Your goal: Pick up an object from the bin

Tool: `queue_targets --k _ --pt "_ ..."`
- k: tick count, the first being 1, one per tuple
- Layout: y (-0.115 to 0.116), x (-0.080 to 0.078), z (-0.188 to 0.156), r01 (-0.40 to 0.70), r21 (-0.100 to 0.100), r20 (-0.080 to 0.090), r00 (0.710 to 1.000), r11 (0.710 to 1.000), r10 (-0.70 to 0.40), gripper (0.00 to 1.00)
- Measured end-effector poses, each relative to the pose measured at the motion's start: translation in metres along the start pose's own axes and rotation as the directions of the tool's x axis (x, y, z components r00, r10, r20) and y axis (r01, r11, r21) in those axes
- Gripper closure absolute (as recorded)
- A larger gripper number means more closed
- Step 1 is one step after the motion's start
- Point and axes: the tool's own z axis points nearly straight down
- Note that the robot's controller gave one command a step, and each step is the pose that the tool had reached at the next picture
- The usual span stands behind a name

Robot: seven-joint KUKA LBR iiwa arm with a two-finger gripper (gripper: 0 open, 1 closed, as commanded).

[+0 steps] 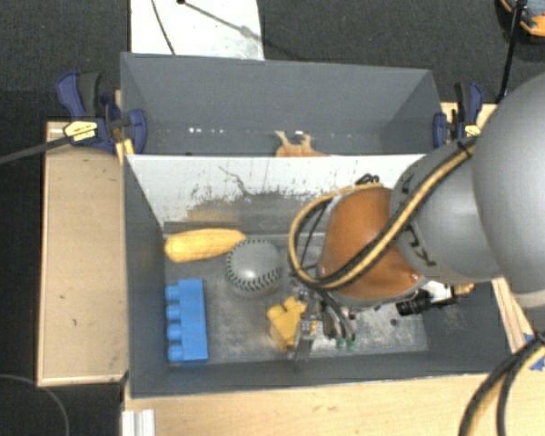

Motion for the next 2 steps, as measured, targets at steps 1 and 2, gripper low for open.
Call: queue_targets --k 1,2 --pt "0.0 0.0 0.0 -0.001 0.0 0.0 1.0 1.0 0.001 1.0" --pt "-0.043 -0.019 -0.213 -0.055 0.001 0.0 0.998 0.998 0.055 1.0"
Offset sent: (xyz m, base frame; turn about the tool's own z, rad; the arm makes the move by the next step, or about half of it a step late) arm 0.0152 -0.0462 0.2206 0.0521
